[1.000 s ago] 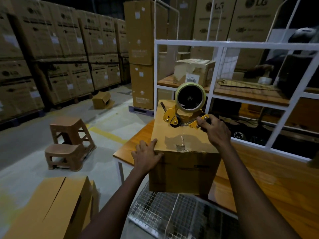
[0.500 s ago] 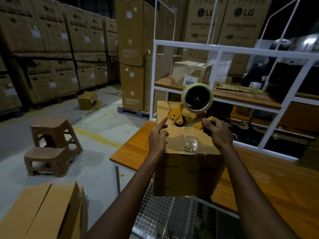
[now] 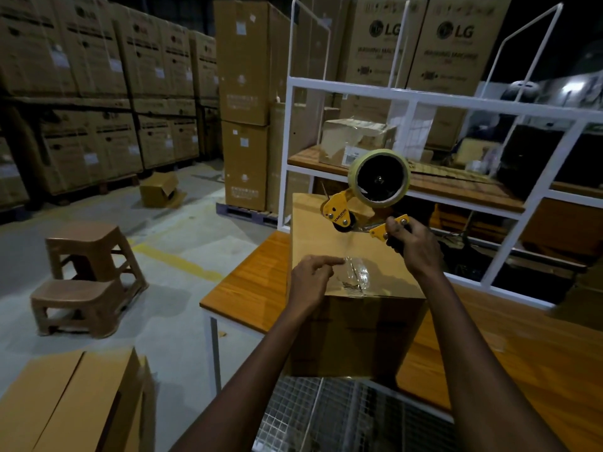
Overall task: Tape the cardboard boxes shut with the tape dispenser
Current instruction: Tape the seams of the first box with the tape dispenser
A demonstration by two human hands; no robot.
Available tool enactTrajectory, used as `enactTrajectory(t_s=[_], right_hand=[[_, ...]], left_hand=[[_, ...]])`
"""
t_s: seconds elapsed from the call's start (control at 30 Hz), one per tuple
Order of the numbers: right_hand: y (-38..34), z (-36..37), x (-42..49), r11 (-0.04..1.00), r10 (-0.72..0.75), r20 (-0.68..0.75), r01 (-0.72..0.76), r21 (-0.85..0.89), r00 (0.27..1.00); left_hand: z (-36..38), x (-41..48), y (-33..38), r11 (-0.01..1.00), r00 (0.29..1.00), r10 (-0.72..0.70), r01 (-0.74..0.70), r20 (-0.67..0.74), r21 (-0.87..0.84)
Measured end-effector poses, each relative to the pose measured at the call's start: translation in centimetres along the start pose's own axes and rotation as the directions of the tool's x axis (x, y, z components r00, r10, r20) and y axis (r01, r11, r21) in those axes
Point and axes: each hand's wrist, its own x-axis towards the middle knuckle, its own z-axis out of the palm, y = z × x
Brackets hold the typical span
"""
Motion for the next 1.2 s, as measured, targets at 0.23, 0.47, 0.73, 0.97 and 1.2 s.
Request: enactTrajectory(t_s=[0.23, 0.47, 0.73, 0.97, 1.2], right_hand=[[-0.2, 0.1, 0.2, 0.998, -0.021, 0.011, 0.020, 0.051, 1.000], [-0.7, 0.3, 0.0, 0.996, -0.028, 0.021, 0.026, 0.089, 0.999], [-0.3, -0.2, -0.7, 0.999, -0.050, -0.025, 0.050, 0.020, 0.998], [1.7, 0.2, -1.6, 0.999, -0.043, -0.017, 0.043, 0.014, 0.999], [2.7, 1.9, -3.4, 0.997, -0.032, 0.053, 0.036, -0.069, 0.998]], left_hand=[[-0.6, 1.7, 3.7, 0.658, 0.836, -0.520, 0.522, 0.174, -0.543], [0.5, 2.1, 5.1, 0.413, 0.761, -0.512, 0.624, 0.398, -0.663], [-0.3, 1.6, 4.2, 0.443, 0.801, -0.577, 0.472, 0.161, -0.762], [-2.9, 0.2, 2.6, 0.695, 0.849, -0.525, 0.467, 0.057, -0.546], [-4.4, -1.7, 0.3, 0.731, 0.826, -0.564, 0.509, 0.018, -0.454]])
